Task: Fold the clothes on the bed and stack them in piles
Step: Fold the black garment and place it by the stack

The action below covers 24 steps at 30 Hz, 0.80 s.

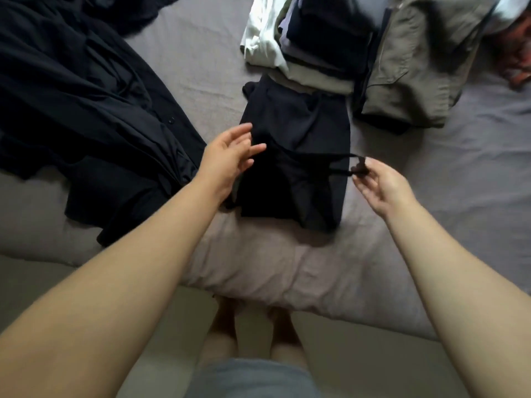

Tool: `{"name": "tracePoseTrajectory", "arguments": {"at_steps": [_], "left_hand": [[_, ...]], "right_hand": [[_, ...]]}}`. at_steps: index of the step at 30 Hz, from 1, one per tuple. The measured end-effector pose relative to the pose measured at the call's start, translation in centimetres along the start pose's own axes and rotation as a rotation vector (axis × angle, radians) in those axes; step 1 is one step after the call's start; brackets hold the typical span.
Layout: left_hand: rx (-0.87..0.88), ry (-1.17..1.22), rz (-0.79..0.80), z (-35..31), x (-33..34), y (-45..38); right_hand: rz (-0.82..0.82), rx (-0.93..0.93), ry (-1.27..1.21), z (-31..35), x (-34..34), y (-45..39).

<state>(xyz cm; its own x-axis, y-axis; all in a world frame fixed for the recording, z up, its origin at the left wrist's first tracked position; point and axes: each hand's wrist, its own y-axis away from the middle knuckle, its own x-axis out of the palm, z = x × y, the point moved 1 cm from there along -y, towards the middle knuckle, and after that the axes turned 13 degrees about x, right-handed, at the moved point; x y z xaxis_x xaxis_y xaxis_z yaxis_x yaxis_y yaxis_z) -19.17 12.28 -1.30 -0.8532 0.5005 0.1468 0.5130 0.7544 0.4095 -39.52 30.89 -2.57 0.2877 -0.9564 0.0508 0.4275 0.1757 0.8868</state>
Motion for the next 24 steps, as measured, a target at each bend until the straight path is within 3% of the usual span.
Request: {"name": "tracePoseTrajectory", "arguments": {"at_steps": [3,5,8,11,14,16,20,24], "left_hand": [[0.045,-0.121,-0.012,-0.5,1.0,-2.9],[0.022,-0.265,-0.078,1.5,0.7,-3.2],[-0.03,-0.522,-0.08,6.2,-0.7,-1.5],[-0.068,-0.751,0.061,9.6,-1.5,0.9],[0.037,-1.088,0.148,10.5,-1.1,1.1],[0.055,-1.217,0.142,10.2,-0.6,0.2],[-0.01,-1.366,0.23,9.9,-0.4,-1.7],[0.029,-1.41,0.182,9.7,-1.7,-1.1]], "right_hand": [[-0.049,-0.033,-0.102,3.0,2.9,-2.8],[-0.112,-0.017,-0.023,2.3,4.3,-3.3],[-0.192,0.033,0.336,-2.0,4.3,-4.5],[-0.255,-0.13,0.773,-6.4,2.0,-5.0],[-0.364,-0.338,0.998,-7.7,0.0,-5.3],[-0.415,-0.372,1.094,-7.1,-0.5,-6.0],[-0.343,-0.294,1.122,-5.9,-0.8,-6.8],[-0.226,-0.424,1.161,-5.5,-1.7,-5.7]]}}
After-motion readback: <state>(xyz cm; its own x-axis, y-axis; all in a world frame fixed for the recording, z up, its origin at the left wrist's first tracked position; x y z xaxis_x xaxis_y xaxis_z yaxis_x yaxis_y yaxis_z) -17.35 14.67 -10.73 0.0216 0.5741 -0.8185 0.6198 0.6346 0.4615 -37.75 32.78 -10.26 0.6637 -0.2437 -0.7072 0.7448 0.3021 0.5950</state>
